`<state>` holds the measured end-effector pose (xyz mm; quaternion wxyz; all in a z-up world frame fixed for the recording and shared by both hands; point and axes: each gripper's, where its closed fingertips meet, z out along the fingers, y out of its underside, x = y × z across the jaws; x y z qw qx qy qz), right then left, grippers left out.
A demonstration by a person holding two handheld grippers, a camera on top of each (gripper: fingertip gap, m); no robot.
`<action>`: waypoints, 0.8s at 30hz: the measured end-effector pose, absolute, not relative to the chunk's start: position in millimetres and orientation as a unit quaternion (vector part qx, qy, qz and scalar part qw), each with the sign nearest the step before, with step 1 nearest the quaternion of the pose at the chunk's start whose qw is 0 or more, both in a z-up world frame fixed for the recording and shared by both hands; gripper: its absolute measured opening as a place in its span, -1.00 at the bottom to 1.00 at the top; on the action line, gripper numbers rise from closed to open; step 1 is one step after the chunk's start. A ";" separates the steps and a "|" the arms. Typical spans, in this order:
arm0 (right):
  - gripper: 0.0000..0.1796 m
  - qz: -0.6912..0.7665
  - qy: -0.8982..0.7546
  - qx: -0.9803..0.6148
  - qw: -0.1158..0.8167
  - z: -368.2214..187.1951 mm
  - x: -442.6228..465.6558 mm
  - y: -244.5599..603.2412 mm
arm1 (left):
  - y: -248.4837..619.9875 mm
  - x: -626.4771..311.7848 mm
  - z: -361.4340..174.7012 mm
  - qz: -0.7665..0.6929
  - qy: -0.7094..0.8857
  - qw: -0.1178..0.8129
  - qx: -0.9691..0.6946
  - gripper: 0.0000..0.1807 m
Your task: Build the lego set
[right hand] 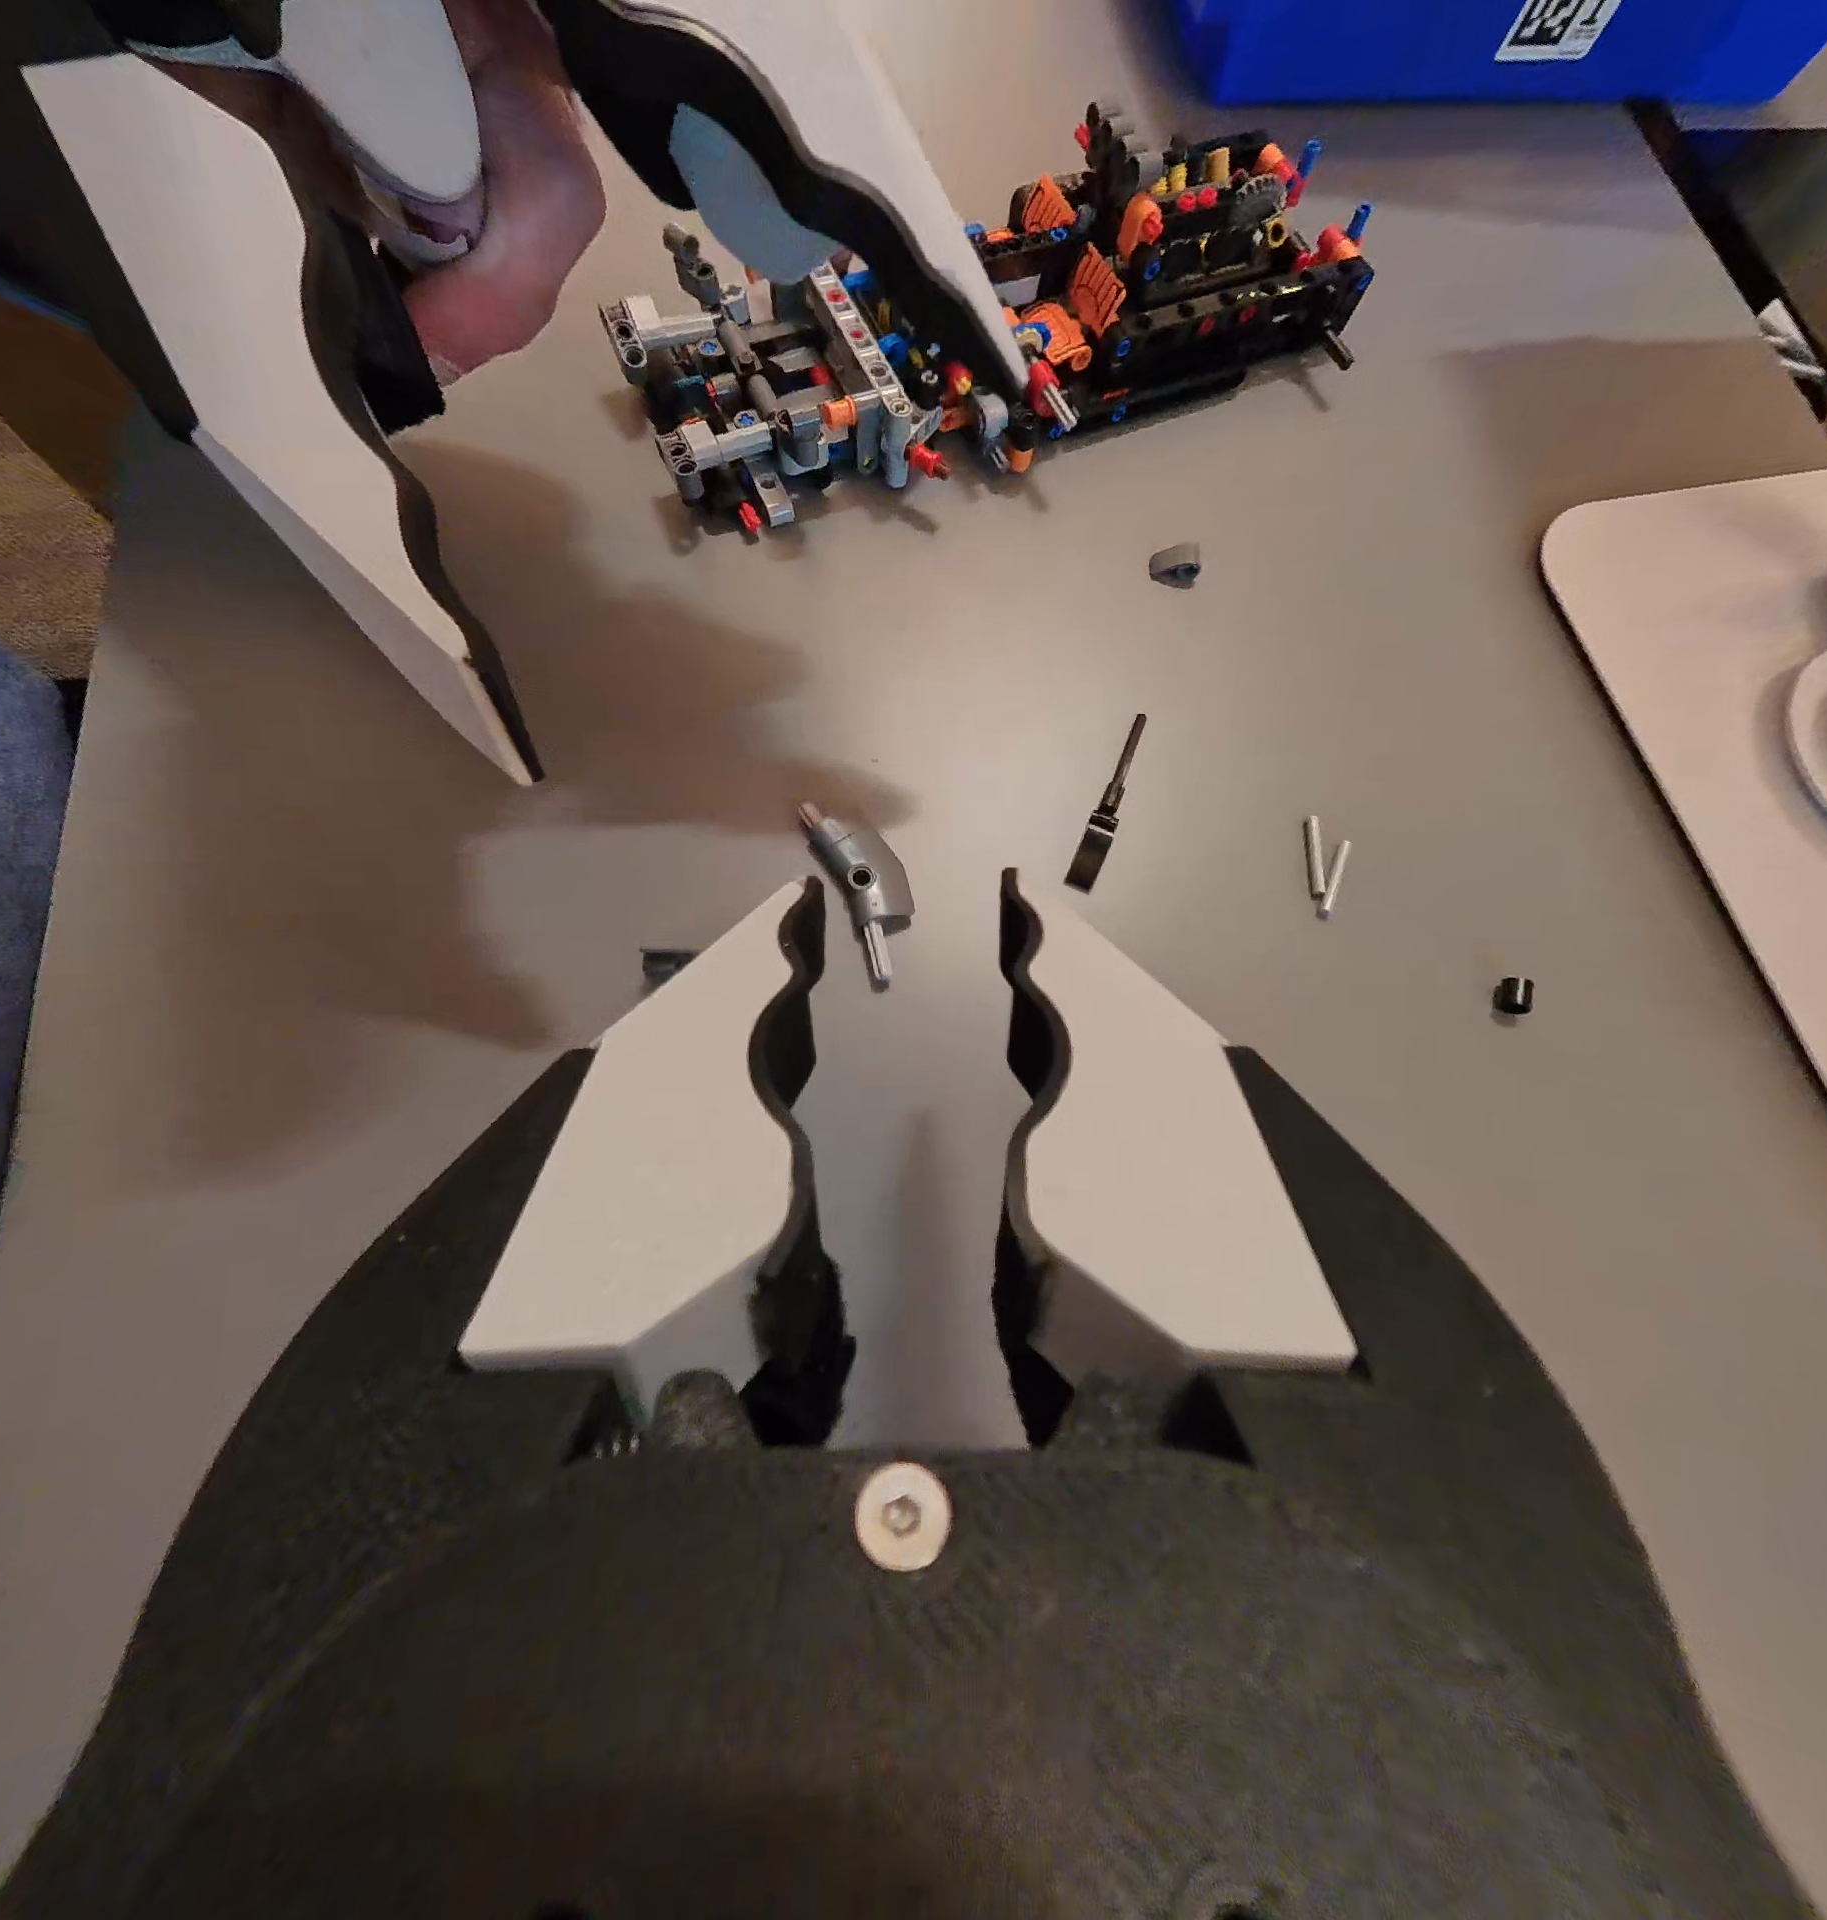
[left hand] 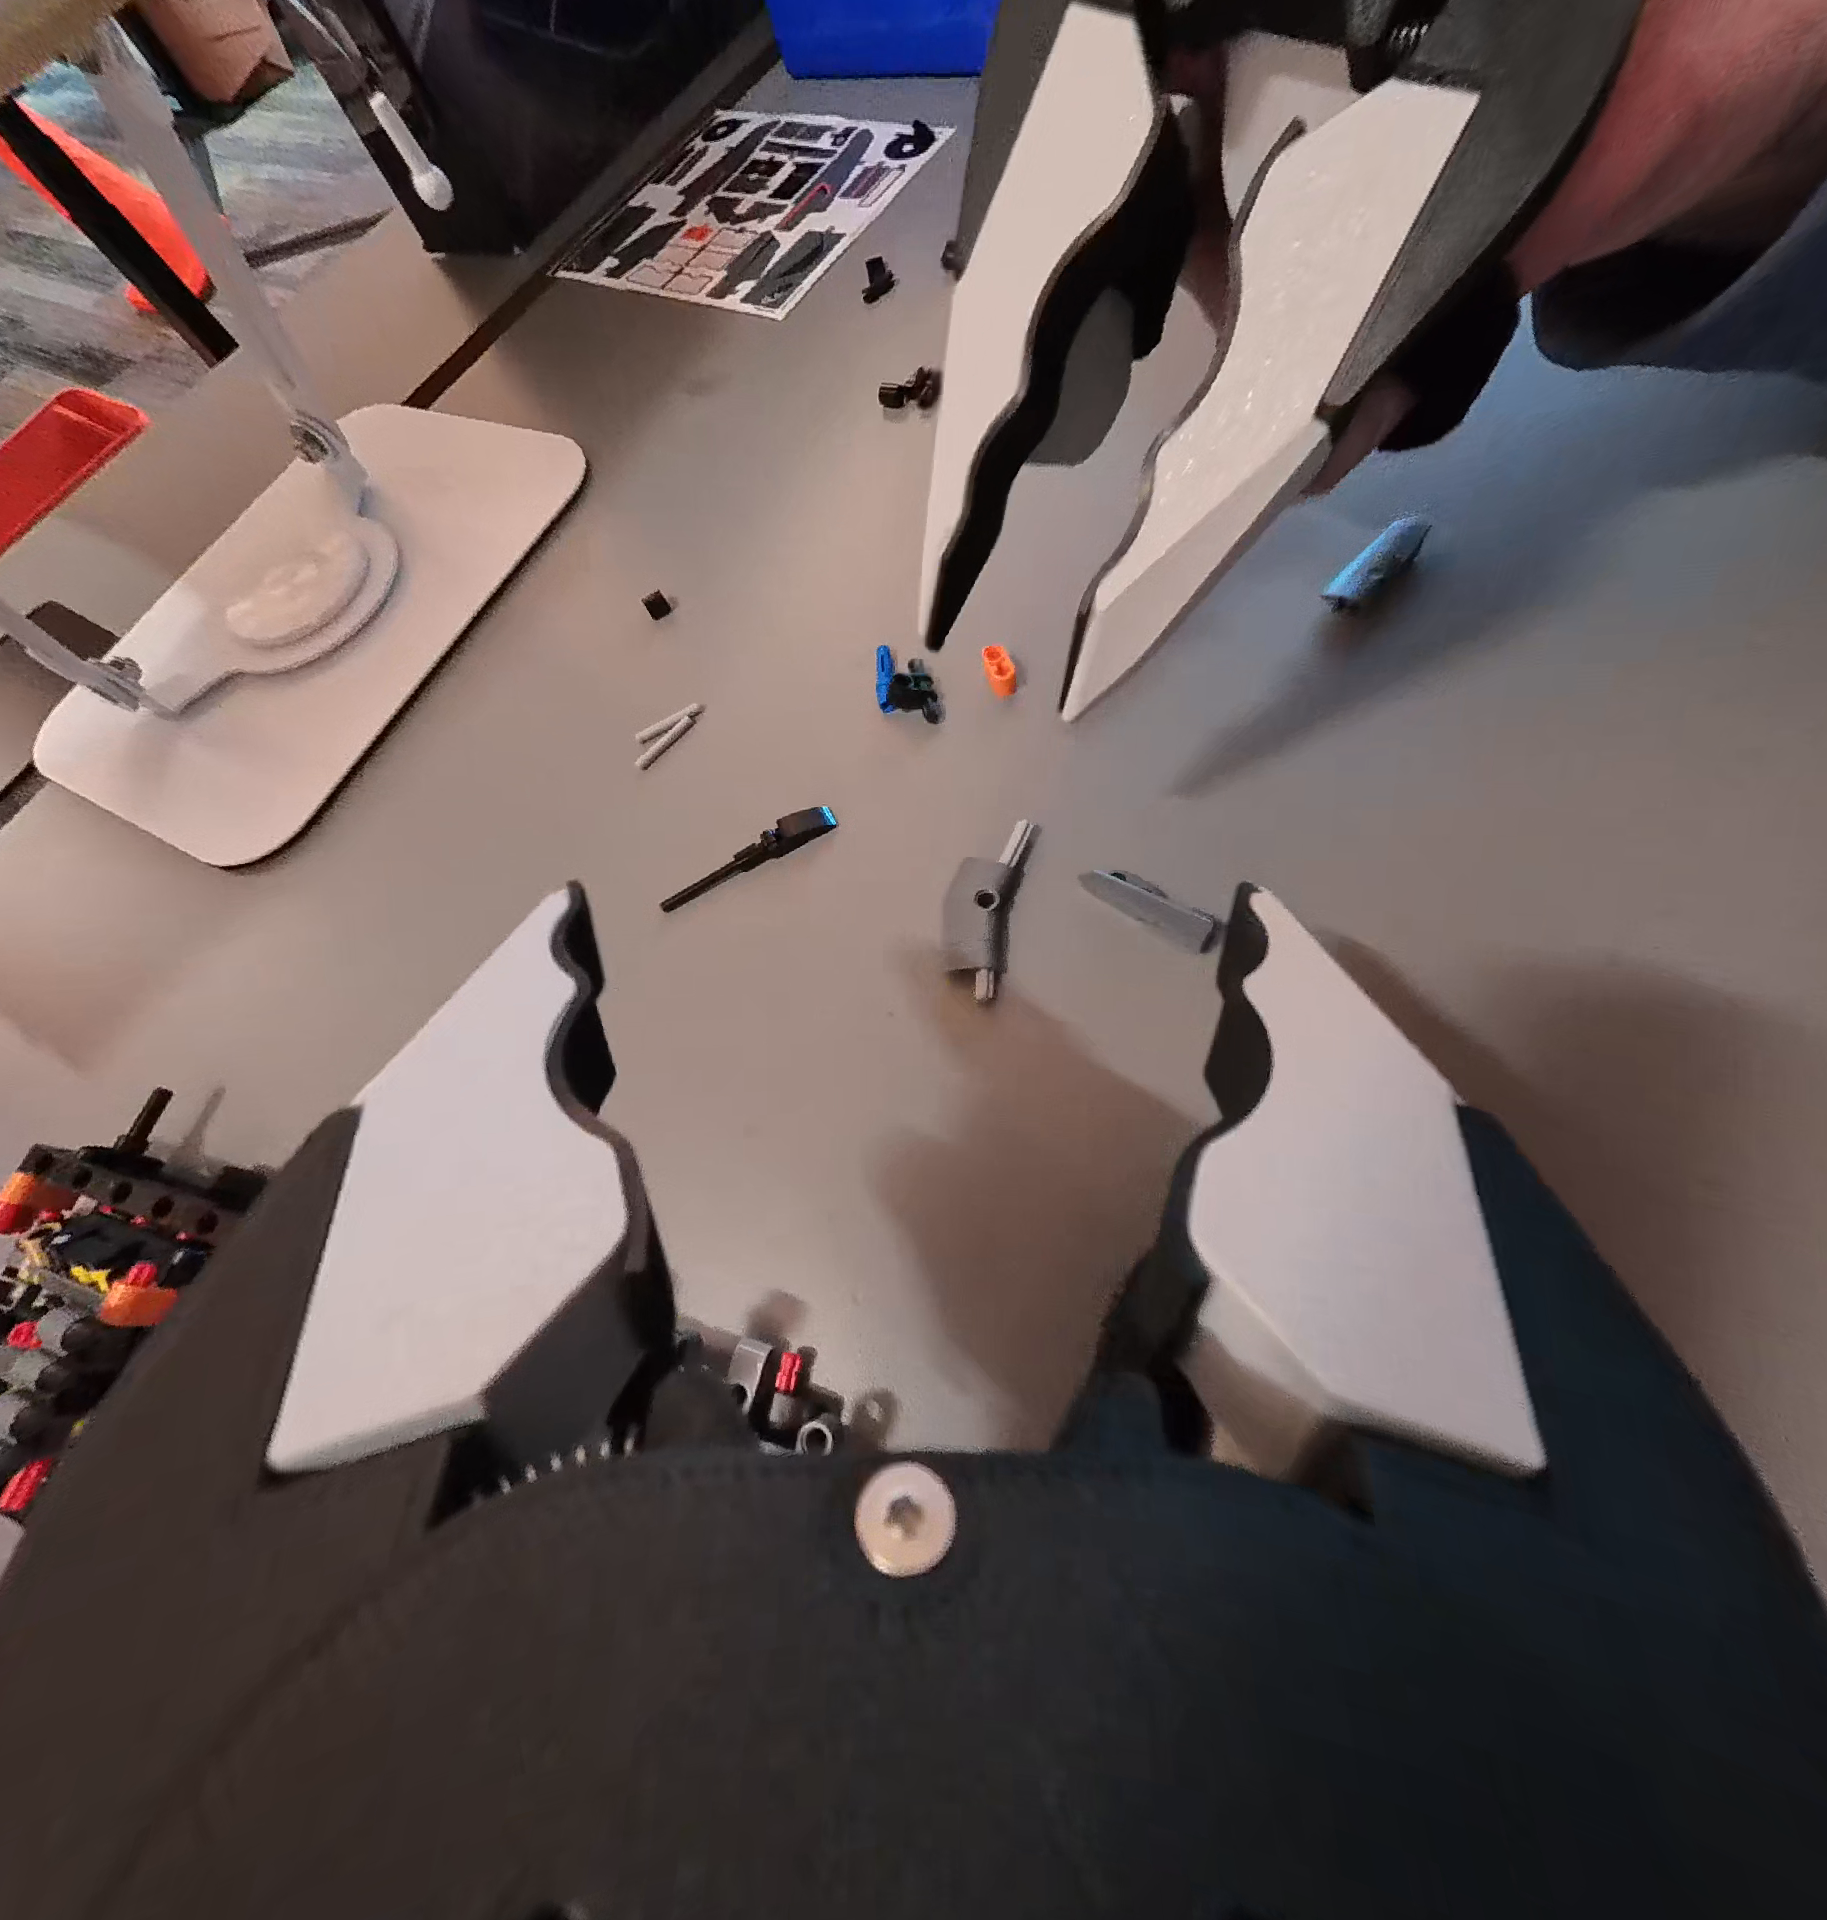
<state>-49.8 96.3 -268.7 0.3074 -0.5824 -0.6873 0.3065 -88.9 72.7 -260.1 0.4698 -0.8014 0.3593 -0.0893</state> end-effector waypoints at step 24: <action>-0.68 0.353 -0.646 -0.594 0.323 -261.9 -31.6 95.7 | 40.6 -97.4 -276.2 -0.134 0.339 0.448 -0.816 -0.72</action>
